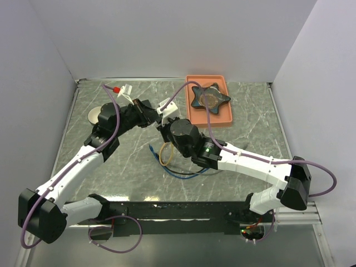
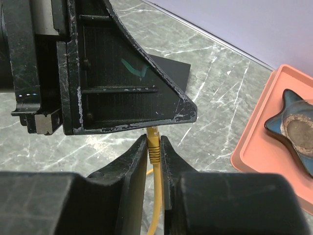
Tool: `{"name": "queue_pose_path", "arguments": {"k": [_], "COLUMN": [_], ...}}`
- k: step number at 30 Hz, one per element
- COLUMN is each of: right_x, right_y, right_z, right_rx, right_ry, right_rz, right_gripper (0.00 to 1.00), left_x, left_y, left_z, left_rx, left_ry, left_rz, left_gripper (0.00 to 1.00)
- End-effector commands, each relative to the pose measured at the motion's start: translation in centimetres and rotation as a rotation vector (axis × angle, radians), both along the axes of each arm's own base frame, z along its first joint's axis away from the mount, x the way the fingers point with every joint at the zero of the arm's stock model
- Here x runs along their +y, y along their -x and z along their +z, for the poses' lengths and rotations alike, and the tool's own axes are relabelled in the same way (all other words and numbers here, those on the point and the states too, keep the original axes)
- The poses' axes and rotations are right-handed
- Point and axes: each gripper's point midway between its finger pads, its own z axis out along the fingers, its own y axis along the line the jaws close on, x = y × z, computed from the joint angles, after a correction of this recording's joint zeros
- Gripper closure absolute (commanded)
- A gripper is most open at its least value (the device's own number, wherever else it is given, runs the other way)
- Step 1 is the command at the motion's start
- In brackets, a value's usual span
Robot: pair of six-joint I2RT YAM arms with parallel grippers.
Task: Insert the plug into the switch port
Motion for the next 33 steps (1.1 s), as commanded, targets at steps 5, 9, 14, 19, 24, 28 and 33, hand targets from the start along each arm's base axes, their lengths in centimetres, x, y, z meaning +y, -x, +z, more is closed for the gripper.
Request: {"name": "queue_pose_path", "arguments": {"k": [5, 9, 14, 19, 24, 28, 33], "right_x": [0.4, 0.1, -0.9, -3.1, -3.5, -4.0, -5.4], "right_y": [-0.5, -0.3, -0.3, -0.8, 2.0, 5.5, 8.4], "right_z": [2.4, 1.9, 1.4, 0.9, 0.7, 1.1, 2.5], "right_rx": [-0.031, -0.015, 0.016, 0.086, 0.138, 0.148, 0.149], "right_ry": [-0.049, -0.046, -0.048, -0.109, -0.157, -0.179, -0.248], "right_rz": [0.002, 0.022, 0.065, 0.13, 0.428, 0.693, 0.926], "right_gripper": [1.0, 1.0, 1.0, 1.0, 1.0, 1.0, 1.0], "left_x": [0.2, 1.4, 3.6, 4.6, 3.4, 1.8, -0.1], "left_y": [0.5, 0.3, -0.3, 0.2, 2.3, 4.6, 7.7], "left_z": [3.7, 3.8, 3.6, 4.1, 5.6, 6.1, 6.0], "left_rx": [-0.099, -0.109, -0.111, -0.182, -0.338, -0.449, -0.552], "left_ry": [0.032, 0.006, -0.039, -0.058, -0.067, -0.067, -0.046], "left_rz": [0.0, 0.07, 0.195, 0.225, 0.1, -0.062, -0.273], "left_gripper": [0.87, 0.45, 0.24, 0.21, 0.21, 0.21, 0.22]}}
